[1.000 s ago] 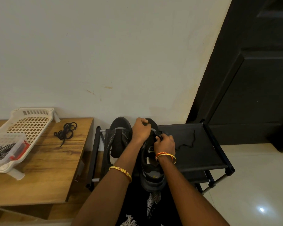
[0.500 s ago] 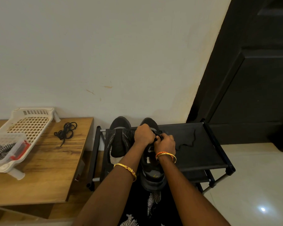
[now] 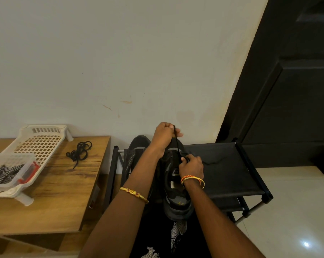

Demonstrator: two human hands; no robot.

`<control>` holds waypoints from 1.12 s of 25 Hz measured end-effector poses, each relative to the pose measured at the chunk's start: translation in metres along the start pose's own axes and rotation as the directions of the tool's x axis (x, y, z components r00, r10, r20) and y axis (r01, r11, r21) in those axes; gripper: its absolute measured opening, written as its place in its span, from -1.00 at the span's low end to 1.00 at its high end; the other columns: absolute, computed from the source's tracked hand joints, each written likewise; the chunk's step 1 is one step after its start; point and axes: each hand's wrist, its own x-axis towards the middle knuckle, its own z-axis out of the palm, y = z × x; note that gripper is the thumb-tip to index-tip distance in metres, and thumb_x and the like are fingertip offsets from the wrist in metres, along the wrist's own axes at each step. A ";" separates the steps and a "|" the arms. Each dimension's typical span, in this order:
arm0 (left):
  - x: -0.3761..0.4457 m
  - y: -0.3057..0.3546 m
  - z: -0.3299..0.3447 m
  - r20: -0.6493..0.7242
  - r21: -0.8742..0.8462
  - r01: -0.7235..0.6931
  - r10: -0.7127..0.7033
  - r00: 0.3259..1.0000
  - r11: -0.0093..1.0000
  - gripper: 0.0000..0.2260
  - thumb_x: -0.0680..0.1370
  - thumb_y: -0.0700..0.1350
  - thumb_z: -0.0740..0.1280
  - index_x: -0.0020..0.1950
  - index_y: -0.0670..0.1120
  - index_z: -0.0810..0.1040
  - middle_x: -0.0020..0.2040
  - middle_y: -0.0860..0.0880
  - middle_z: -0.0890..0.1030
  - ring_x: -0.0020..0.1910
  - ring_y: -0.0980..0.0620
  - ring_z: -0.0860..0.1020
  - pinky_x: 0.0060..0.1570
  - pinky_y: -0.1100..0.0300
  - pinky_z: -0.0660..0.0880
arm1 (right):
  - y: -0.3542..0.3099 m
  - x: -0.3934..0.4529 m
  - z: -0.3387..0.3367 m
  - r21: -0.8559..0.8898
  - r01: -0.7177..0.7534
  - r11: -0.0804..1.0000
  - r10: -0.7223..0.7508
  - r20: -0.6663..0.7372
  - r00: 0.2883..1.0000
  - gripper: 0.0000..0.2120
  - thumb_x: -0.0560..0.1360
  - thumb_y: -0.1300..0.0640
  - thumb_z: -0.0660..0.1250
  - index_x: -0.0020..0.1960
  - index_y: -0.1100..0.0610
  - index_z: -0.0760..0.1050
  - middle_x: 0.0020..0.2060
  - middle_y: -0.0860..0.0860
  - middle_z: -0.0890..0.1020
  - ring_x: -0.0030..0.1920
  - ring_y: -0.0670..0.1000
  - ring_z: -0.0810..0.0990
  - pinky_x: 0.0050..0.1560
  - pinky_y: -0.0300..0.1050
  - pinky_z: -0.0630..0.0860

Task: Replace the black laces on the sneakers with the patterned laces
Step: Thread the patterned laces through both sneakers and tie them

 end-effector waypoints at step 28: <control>-0.004 0.010 -0.005 -0.171 -0.235 -0.127 0.088 0.981 0.964 -0.84 0.62 -0.29 0.14 -0.07 -0.08 0.42 -0.16 0.00 0.58 -0.20 0.09 0.59 -0.17 0.37 0.42 | 0.000 0.000 0.000 0.013 -0.019 1.000 0.019 0.015 1.000 -0.77 0.55 0.07 0.26 0.13 0.13 0.55 0.11 0.11 0.49 0.08 0.13 0.52 0.02 0.11 0.56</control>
